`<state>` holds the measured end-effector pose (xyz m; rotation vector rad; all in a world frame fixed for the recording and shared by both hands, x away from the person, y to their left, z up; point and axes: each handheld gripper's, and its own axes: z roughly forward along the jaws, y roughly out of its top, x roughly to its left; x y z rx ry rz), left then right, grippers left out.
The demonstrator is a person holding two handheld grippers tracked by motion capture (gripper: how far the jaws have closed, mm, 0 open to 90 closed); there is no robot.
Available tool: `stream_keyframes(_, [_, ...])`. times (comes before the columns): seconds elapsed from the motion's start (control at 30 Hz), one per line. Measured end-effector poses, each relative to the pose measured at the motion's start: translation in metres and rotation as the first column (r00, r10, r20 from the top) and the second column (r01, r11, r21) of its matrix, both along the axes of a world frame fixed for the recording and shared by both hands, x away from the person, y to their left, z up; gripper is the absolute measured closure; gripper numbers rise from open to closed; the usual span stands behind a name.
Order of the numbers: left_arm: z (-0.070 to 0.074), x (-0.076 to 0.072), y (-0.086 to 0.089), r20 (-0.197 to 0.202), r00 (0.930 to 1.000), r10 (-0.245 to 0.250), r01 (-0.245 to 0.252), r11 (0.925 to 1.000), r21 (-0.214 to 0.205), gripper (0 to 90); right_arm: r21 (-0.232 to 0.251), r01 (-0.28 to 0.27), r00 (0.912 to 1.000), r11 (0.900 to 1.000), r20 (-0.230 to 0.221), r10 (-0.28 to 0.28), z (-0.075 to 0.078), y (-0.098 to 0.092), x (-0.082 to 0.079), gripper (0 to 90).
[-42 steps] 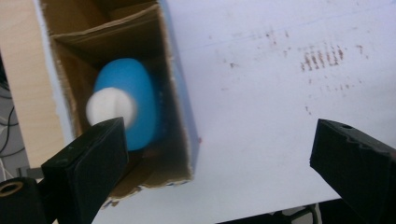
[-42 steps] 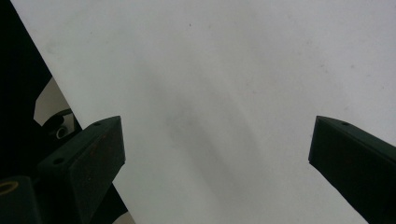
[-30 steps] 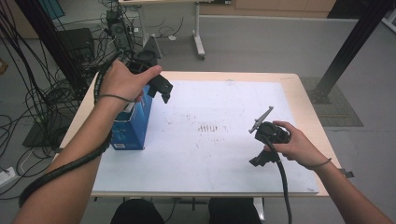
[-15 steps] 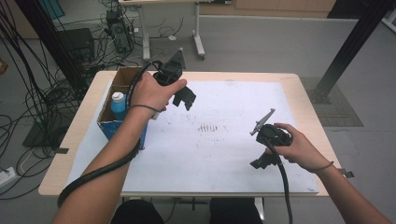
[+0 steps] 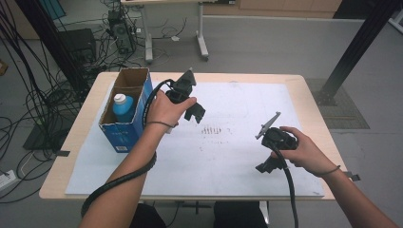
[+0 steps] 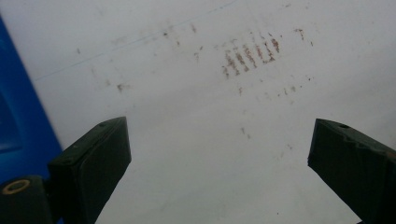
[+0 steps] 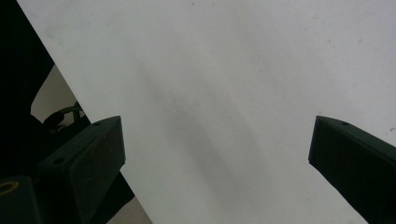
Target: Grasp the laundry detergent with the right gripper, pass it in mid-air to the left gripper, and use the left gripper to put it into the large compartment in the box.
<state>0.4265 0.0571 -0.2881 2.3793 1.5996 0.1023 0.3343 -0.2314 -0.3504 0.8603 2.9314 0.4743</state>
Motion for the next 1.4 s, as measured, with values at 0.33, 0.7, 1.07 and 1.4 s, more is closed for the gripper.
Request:
stream_keyframes(0.33, [-0.027,0.007,0.002,-0.004,0.9994,0.033,-0.033,0.9992,-0.022,6.7,-0.005,0.003,1.0,1.0,0.0,-0.003,0.001,0.0,-0.001,3.6])
stream_keyframes(0.7, [-0.034,0.008,0.003,-0.018,0.9991,0.038,-0.039,0.9988,-0.029,7.0,-0.006,0.004,1.0,1.0,0.003,-0.004,0.002,0.001,-0.003,3.7])
stream_keyframes(1.07, [-0.039,0.007,0.001,-0.033,0.9985,0.043,-0.044,0.9983,-0.037,7.1,-0.001,0.003,1.0,1.0,0.007,-0.003,0.003,0.001,-0.006,3.7])
stream_keyframes(1.4, [-0.035,0.002,0.003,-0.03,0.9984,0.047,-0.048,0.998,-0.042,7.2,0.001,0.012,0.9998,0.9999,0.012,-0.012,0.007,-0.001,-0.015,4.0])
